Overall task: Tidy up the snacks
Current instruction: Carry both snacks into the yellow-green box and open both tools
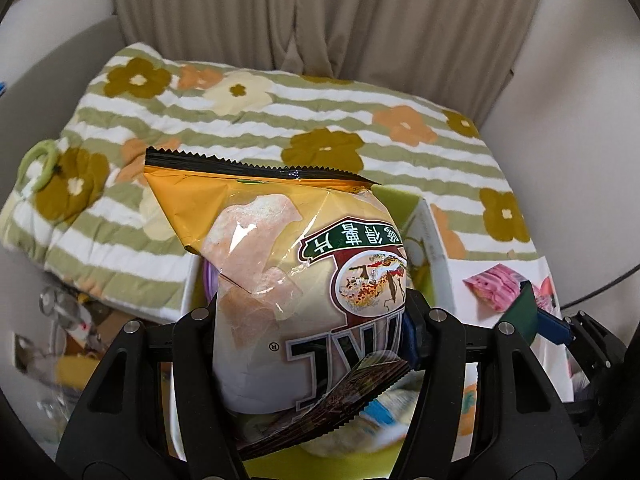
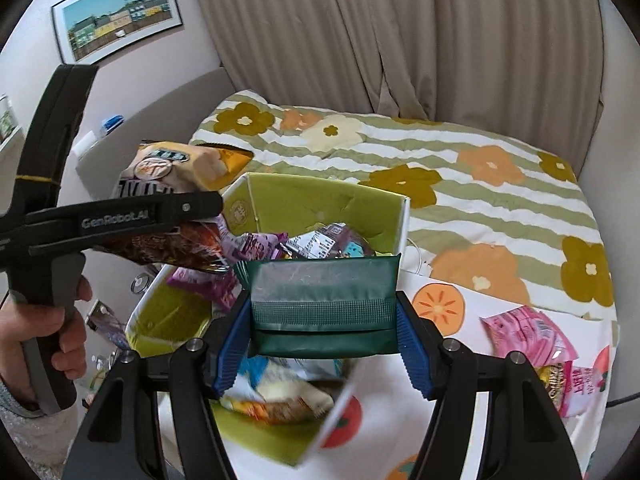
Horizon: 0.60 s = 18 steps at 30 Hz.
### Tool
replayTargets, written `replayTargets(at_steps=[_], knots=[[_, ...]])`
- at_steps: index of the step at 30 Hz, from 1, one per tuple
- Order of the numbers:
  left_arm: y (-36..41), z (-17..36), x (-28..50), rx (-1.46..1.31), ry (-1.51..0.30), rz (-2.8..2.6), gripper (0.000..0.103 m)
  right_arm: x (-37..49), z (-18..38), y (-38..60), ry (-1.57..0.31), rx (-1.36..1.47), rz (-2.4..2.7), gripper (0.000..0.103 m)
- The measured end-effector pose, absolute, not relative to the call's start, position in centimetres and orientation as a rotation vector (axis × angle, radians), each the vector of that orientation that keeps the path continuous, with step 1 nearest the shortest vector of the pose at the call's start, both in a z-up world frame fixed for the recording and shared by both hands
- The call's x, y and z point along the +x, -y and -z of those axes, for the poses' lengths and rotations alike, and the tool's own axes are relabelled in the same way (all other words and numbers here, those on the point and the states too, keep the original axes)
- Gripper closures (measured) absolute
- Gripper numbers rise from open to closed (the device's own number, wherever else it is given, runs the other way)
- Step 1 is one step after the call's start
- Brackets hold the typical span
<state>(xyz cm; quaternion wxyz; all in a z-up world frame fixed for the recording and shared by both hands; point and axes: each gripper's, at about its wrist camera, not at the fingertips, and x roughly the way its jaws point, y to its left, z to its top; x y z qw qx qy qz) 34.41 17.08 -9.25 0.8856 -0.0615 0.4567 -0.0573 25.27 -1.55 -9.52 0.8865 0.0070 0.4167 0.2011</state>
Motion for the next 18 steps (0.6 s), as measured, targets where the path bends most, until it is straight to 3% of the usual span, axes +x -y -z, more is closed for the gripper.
replayTargets(at_steps=[4,6,7,18], knots=[[-17.7,10.9,37.6,-0.111,-0.990,0.178,0.042,26.6,10.4,0.3,-0.901,0.036,-0.366,0.040],[-18.0,11.6,38.7,-0.092,-0.999,0.176,0.017,27.0,10.8,-0.1,-0.915,0.039,-0.343,0.040],[-18.2,11.8,39.1,-0.082,-0.999,0.166,0.000,27.2,11.0,-0.2,-0.922,0.040,-0.334,0.040],[-22.6,13.0,35.8,-0.176,-1.005,0.103,0.000,28.4,12.3,-0.9,-0.972,0.030,-0.342,0.040]])
